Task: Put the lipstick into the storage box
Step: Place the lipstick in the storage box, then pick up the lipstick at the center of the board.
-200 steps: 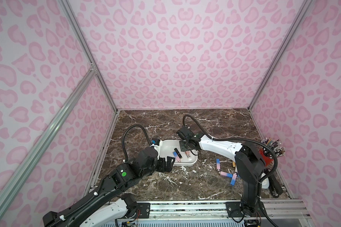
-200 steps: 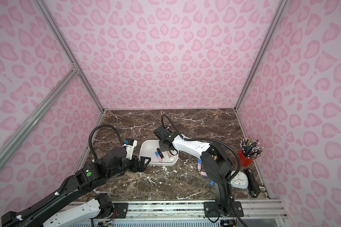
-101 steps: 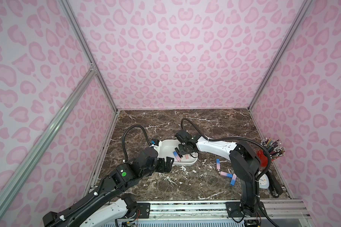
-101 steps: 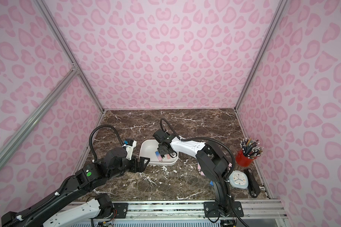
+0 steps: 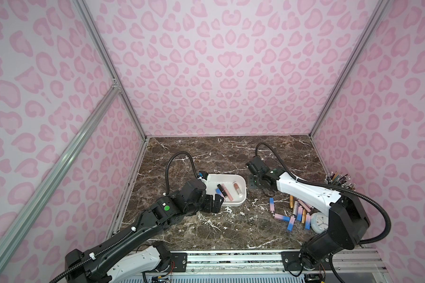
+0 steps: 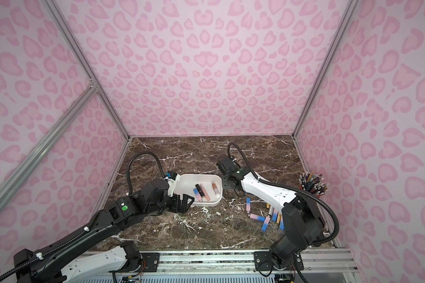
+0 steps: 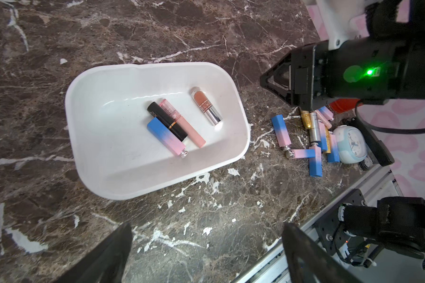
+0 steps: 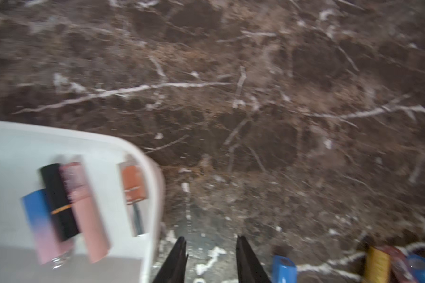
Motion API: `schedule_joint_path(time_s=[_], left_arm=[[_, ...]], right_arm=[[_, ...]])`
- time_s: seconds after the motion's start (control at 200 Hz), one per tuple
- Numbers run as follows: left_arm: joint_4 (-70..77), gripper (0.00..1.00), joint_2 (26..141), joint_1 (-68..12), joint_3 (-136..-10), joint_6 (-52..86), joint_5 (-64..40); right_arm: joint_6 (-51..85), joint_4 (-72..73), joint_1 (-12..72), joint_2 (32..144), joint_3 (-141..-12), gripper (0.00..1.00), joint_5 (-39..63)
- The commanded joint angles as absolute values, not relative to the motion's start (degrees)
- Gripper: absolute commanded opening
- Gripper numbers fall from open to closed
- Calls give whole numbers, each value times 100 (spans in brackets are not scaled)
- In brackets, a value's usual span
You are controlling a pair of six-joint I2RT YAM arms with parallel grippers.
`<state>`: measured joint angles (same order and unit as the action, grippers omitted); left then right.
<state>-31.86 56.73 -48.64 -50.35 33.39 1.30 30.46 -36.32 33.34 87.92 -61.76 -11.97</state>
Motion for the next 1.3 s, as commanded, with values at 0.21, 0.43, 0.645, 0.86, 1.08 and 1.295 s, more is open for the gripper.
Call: schedule_joint_path(time_s=[0.21,0.43,0.645,0.86,1.08,1.295], left_arm=[[-2363,98,6352,-4901,-5228,3285,-536],[-2156,98,6635,-4974,-5292,3261,-735],[-2068,98,6652,-4988,-5201,3235,-768],[-2046,98,6735,-4988,-5208,3175,-778],[-2009,98,6876,-4983,-5280,3148,-848],[-2007,98,7020,-4990,-5368,3111,-877]], right_arm=[[3406,-3435,2014,7952,-4792,41,-1380],[3555,-3485,1728,8037,-4680,44,-1569],[3475,-3361,1349,8021,-4472,44,-1321],[3402,-3299,1149,8101,-4331,44,-1288],[3340,-3103,988,8182,-4175,44,-1038],[3279,-2994,956,8347,-4169,43,-908]])
